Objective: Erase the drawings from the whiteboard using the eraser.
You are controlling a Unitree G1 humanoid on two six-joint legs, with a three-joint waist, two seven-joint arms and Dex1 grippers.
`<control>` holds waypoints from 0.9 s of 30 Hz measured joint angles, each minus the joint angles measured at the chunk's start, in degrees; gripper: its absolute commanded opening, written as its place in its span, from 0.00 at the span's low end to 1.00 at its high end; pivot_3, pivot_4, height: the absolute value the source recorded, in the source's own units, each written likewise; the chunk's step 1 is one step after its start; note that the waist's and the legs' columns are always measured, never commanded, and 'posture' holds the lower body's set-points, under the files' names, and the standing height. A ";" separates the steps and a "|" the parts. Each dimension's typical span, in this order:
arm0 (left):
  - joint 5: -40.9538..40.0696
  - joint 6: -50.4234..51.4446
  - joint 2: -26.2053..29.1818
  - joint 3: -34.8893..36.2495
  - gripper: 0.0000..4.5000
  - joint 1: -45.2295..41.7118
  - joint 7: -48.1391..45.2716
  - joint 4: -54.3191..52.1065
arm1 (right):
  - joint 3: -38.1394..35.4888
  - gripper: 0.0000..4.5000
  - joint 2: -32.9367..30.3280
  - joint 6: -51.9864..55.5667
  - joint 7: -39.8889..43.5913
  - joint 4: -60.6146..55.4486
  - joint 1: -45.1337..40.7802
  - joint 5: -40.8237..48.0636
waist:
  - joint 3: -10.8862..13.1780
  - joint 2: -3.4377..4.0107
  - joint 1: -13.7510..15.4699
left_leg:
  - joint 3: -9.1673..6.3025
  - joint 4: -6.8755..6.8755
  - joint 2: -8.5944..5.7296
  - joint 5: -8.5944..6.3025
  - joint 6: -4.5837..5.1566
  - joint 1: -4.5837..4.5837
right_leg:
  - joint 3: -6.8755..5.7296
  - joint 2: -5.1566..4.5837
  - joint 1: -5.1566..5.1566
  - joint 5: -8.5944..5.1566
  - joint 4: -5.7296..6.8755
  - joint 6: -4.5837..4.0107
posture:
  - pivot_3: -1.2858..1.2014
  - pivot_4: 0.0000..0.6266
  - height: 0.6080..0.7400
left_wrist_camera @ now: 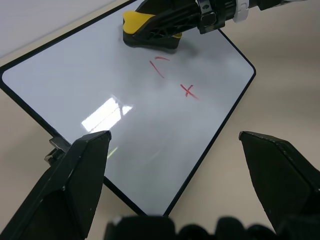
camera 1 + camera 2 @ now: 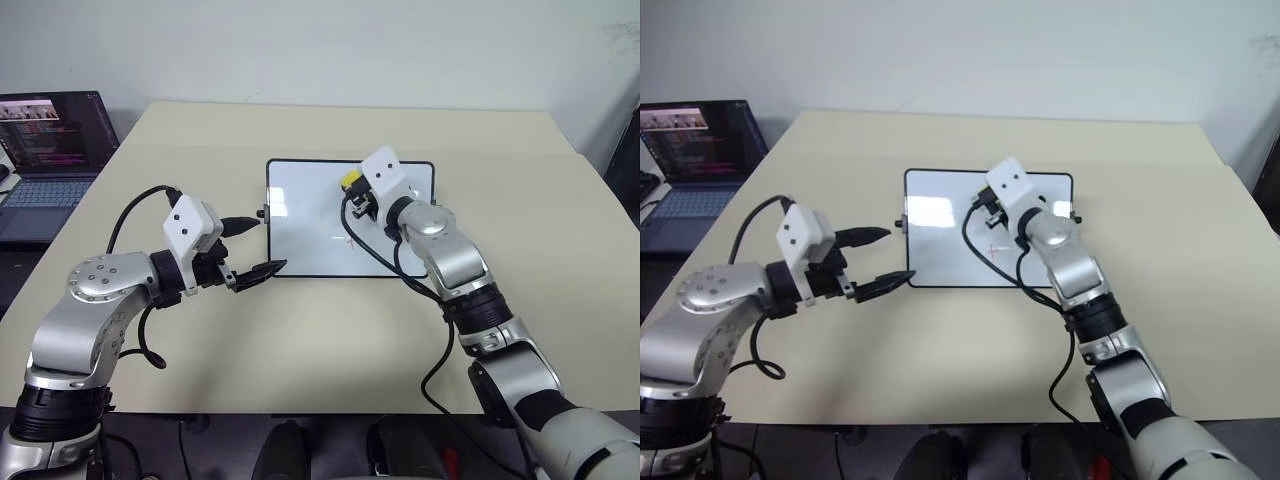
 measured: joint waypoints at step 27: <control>0.33 -0.09 -0.86 -0.34 1.00 0.09 0.95 -0.71 | -5.33 0.26 7.45 3.00 -1.15 3.00 -1.84 5.13 | 0.00 0.00 -0.25 | 0.03 -0.03 0.07 0.00 0.01 0.03 | 0.04 0.07 -0.03 0.05 0.00 -0.07 | 0.52 0.24 1.00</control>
